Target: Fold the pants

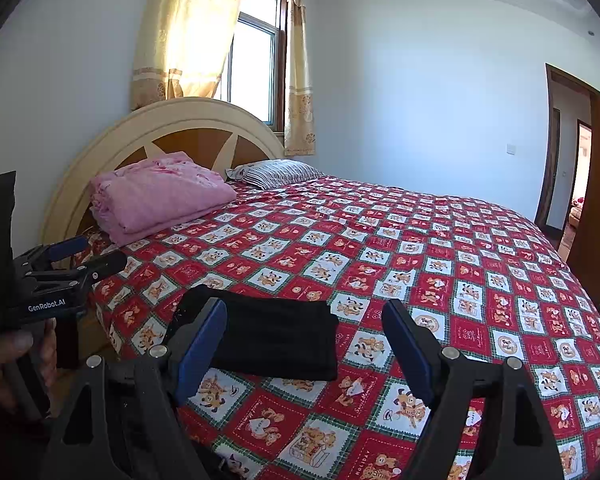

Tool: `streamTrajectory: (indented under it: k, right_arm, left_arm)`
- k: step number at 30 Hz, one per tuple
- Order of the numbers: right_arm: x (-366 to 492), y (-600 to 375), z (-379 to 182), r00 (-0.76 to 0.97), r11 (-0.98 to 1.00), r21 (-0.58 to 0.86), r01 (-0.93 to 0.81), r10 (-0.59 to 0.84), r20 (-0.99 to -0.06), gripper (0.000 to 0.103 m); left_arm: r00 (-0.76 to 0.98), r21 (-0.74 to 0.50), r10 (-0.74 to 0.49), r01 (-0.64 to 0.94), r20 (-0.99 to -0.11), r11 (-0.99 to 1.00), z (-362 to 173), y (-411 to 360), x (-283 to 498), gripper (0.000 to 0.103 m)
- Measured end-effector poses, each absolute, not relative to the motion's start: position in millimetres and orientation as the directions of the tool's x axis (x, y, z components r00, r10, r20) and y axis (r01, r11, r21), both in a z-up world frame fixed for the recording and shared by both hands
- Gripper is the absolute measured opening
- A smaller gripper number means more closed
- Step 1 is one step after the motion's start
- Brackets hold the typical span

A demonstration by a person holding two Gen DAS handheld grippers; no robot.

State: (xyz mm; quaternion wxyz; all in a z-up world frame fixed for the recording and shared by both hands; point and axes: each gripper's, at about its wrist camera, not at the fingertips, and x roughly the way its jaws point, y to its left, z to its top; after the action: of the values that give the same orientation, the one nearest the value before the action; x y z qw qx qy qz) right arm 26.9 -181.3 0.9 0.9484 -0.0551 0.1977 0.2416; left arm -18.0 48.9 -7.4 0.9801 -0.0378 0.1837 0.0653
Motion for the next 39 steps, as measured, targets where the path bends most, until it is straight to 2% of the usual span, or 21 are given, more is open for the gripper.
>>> streamTrajectory:
  k: [39]
  right_arm:
    - [28, -178, -6, 0.801, 0.873, -0.015, -0.487, 0.439, -0.407, 0.081]
  left_arm:
    - [0.925, -0.01, 0.099, -0.111, -0.367, 0.994, -12, 40, -13, 0.103]
